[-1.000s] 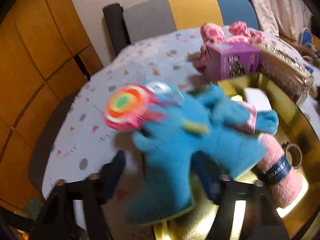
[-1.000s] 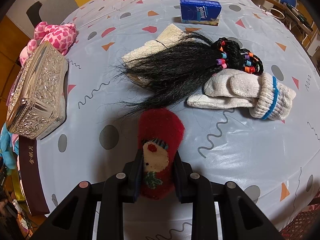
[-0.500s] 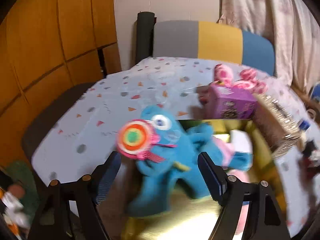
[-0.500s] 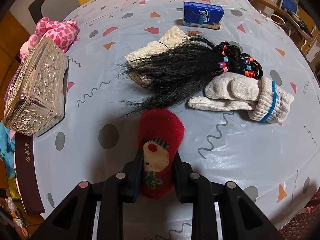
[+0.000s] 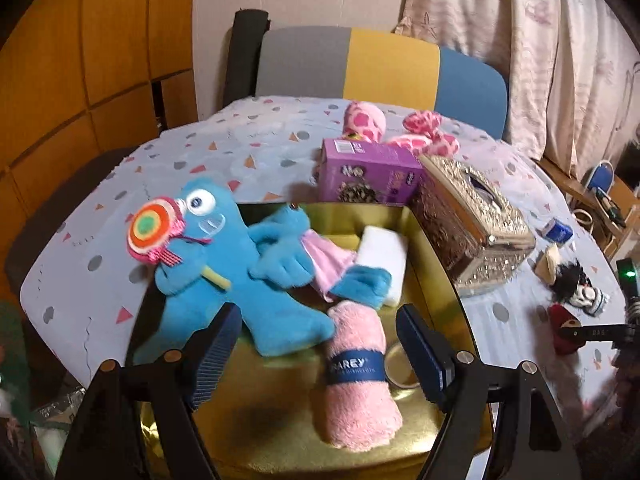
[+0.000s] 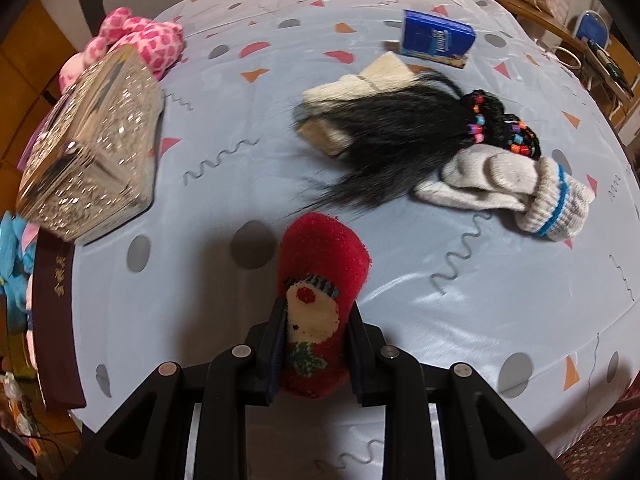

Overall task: Organize soft objects
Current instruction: 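Carry the red stocking into the gold tray and open the right tool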

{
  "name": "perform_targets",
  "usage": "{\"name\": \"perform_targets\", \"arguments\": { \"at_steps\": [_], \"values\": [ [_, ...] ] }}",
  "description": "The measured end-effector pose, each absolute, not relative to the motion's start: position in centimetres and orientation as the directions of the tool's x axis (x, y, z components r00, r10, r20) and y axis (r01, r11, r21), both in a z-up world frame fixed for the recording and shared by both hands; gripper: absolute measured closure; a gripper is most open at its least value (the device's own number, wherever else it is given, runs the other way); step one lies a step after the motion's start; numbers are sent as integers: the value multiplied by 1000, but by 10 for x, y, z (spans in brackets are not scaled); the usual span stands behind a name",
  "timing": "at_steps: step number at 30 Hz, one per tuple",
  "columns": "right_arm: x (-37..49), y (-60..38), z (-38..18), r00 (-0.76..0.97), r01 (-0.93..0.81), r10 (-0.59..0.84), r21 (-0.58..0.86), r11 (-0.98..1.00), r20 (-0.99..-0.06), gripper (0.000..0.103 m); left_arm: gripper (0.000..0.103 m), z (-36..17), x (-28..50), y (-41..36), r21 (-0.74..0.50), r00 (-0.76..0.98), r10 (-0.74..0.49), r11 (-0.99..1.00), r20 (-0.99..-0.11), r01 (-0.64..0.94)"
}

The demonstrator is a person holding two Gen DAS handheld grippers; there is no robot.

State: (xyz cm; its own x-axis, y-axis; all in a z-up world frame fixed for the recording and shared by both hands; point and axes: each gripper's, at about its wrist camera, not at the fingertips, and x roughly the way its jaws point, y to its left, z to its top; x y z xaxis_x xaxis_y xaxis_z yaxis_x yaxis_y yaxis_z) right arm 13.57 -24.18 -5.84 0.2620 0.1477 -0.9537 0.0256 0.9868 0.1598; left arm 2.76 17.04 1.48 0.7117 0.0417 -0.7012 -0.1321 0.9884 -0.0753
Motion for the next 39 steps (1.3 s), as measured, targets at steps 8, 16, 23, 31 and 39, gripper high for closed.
{"name": "perform_targets", "arguments": {
  "at_steps": [8, 16, 23, 31, 39],
  "values": [
    [122, -213, -56, 265, -32, 175, 172, 984, -948, 78, 23, 9, 25, 165, -79, 696, 33, 989, -717, -129],
    [114, -179, -51, 278, -109, 202, 178, 978, -939, 80, 22, 7, 23, 168, -85, 689, 34, 987, -724, -138],
    [109, -152, -46, 279, -169, 232, 190, 967, -932, 80, 22, 3, 20, 172, -95, 685, 29, 985, -728, -143],
    [108, -90, 8, 359, -355, 379, 250, 901, -853, 80, 22, 1, 16, 191, -132, 683, 41, 971, -729, -200],
    [110, 0, 26, 326, -547, 446, 219, 808, -833, 80, 22, 1, 11, 206, -133, 679, 60, 964, -732, -229]
  ]
}}
